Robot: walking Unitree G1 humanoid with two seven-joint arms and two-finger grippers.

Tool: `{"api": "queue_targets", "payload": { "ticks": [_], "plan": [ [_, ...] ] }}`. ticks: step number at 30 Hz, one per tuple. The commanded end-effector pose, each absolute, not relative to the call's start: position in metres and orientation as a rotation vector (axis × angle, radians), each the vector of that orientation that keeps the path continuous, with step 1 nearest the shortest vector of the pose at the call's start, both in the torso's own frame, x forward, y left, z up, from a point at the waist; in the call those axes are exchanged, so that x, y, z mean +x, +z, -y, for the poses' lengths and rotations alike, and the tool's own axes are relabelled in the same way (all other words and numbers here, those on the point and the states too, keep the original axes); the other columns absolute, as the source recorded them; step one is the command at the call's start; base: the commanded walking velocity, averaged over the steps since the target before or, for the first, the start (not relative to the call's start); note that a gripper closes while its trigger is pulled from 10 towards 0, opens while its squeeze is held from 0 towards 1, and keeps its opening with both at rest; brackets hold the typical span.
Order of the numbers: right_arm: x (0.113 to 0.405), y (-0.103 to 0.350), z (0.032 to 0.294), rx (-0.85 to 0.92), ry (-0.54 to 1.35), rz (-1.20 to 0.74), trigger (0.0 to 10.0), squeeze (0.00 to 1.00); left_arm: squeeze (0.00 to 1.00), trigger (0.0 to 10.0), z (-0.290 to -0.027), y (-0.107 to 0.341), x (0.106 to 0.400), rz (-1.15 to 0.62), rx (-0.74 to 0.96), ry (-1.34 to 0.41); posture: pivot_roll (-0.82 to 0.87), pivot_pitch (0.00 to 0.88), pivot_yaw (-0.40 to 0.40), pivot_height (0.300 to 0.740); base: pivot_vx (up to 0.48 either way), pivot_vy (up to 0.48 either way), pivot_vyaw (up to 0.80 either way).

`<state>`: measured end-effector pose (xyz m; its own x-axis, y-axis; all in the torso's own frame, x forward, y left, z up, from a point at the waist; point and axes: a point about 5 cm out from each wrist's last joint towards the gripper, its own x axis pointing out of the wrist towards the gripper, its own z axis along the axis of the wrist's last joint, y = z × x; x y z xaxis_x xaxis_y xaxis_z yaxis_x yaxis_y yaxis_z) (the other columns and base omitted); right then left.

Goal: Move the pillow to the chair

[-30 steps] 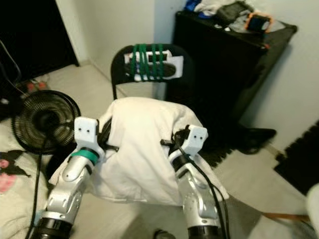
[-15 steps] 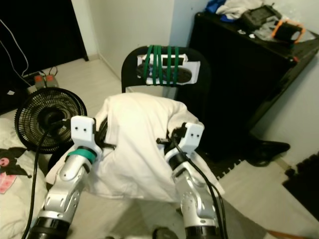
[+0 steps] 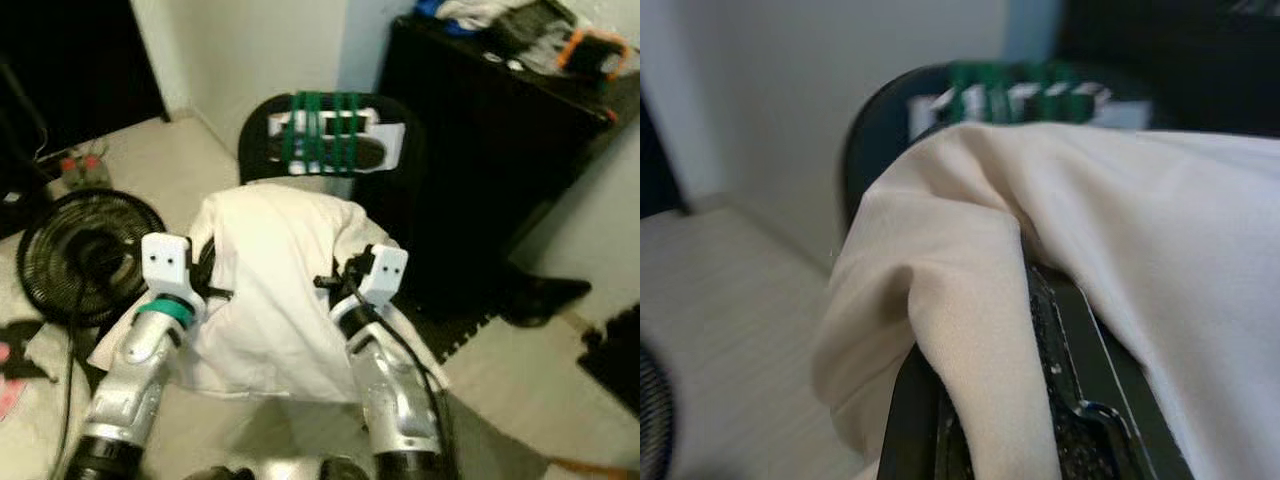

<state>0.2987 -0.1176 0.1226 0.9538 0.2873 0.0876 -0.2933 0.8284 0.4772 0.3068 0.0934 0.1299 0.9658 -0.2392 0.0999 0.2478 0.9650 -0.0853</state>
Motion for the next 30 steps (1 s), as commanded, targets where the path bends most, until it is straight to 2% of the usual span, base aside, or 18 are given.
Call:
{"api": "queue_targets", "payload": {
  "ticks": [1, 30],
  "plan": [
    [0.2975, 0.1378, 0.0895, 0.543, 0.429, 0.068, 10.0, 0.0, 0.0, 10.0, -0.0828, 0.1355, 0.3059, 0.116, -0.088, -0.314, -0.02, 0.051, 0.076, 0.74, 0.281, 0.0, 0.0],
    [0.2984, 0.1377, 0.0887, 0.547, 0.421, 0.068, 10.0, 0.0, 0.0, 10.0, -0.0822, 0.1338, 0.304, 0.11, -0.094, -0.328, -0.02, 0.053, 0.076, 0.74, 0.269, 0.0, 0.0]
  ]
}}
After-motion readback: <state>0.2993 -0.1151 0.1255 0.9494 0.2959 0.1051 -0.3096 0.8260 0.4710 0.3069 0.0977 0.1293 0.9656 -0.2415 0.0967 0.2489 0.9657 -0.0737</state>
